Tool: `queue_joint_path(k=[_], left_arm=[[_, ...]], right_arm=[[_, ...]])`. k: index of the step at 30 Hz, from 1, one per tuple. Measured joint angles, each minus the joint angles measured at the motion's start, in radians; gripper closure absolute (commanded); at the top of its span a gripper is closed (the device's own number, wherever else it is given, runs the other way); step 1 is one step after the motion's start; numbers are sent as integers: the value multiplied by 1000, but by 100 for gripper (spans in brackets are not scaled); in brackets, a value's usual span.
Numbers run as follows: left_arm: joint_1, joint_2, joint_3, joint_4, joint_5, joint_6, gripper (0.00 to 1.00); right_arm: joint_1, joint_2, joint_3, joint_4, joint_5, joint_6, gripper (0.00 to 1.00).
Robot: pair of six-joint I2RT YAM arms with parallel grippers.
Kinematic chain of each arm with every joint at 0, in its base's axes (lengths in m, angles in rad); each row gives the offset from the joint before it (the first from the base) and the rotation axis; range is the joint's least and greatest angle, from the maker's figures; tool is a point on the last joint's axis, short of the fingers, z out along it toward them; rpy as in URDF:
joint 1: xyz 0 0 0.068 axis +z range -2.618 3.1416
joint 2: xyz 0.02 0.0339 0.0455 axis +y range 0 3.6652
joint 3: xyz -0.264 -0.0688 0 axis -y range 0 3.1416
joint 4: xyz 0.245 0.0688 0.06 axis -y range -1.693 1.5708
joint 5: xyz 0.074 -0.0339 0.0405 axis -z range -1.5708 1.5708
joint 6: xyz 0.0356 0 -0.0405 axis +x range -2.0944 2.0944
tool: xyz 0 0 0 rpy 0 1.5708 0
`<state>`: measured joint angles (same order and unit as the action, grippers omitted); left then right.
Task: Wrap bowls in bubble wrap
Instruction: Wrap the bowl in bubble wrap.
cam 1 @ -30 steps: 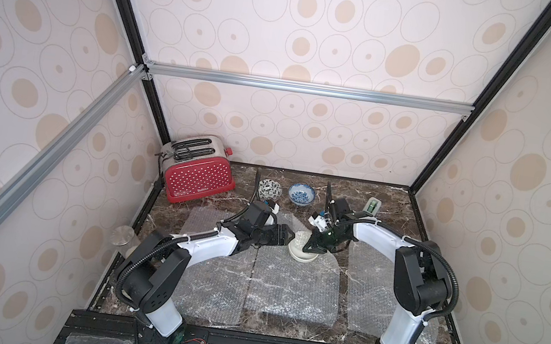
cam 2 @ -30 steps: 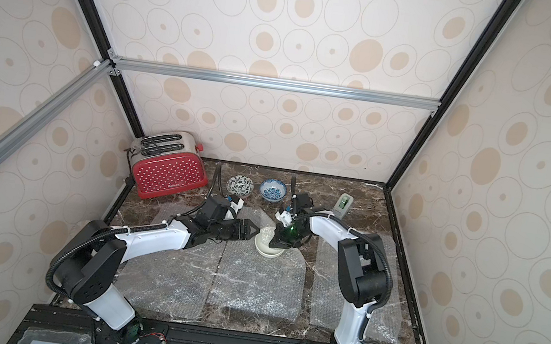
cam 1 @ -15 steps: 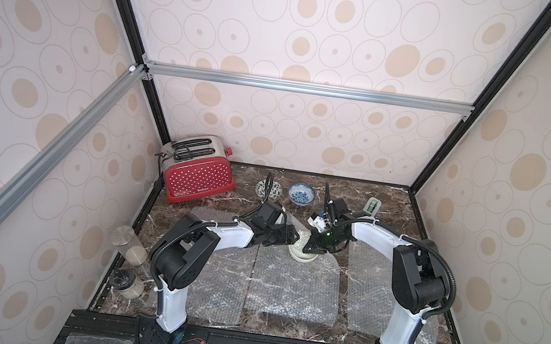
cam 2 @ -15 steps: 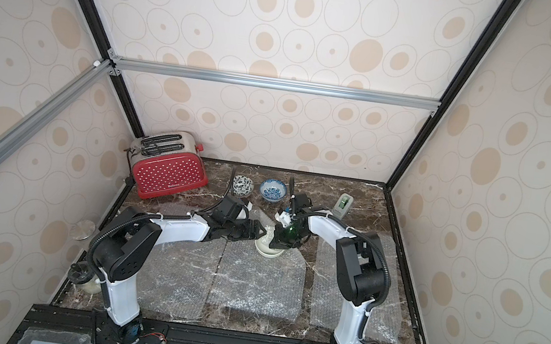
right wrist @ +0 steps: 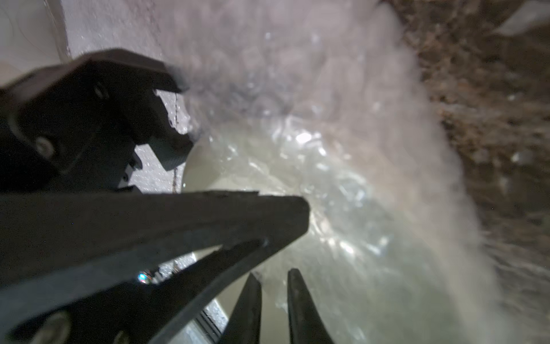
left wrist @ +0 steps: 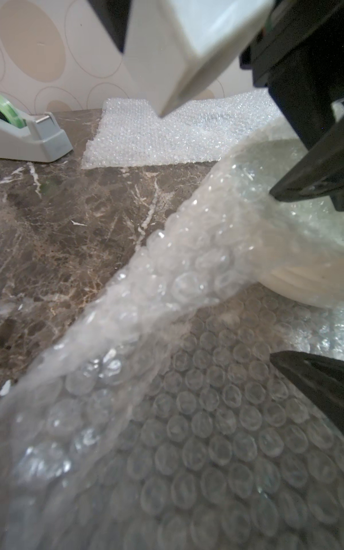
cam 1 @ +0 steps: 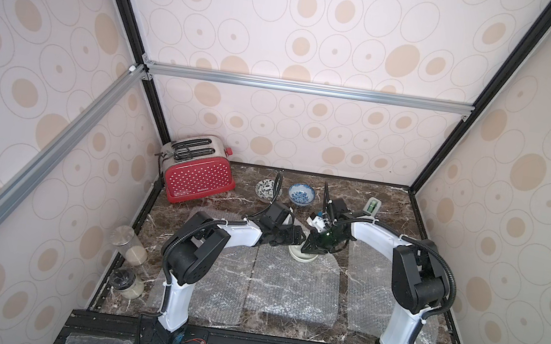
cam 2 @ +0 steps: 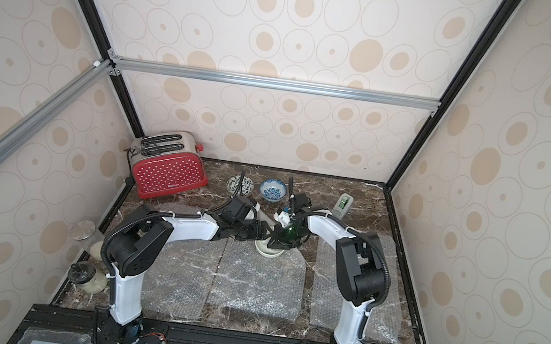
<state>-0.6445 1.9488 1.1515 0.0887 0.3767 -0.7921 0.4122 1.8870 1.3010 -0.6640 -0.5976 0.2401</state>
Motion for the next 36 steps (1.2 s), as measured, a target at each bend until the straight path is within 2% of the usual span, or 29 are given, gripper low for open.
queue_joint_path(k=[5,6,11,15,18,23,28,36], left_arm=[[0,-2,-24,1,0,0,22],[0,-2,-31,0,-8,5,35],[-2,-29,-55,-50,-53,44,35],[-2,-47,-66,-76,-71,56,35],[-2,-49,-66,-80,-77,60,35],[-2,-51,-66,-84,-77,63,35],[-2,-56,-69,-90,-86,64,35],[-2,-56,-69,-90,-86,65,35]], right_arm=[[1,-30,17,-41,12,-16,70],[1,-40,27,-56,16,-20,70],[-19,-102,78,-95,21,-29,70],[-78,-126,127,-115,69,-37,68],[-100,-106,181,-126,130,-69,66],[-87,8,262,-127,151,-134,64],[-64,87,259,-130,163,-176,64],[-12,104,259,-140,259,-217,65]])
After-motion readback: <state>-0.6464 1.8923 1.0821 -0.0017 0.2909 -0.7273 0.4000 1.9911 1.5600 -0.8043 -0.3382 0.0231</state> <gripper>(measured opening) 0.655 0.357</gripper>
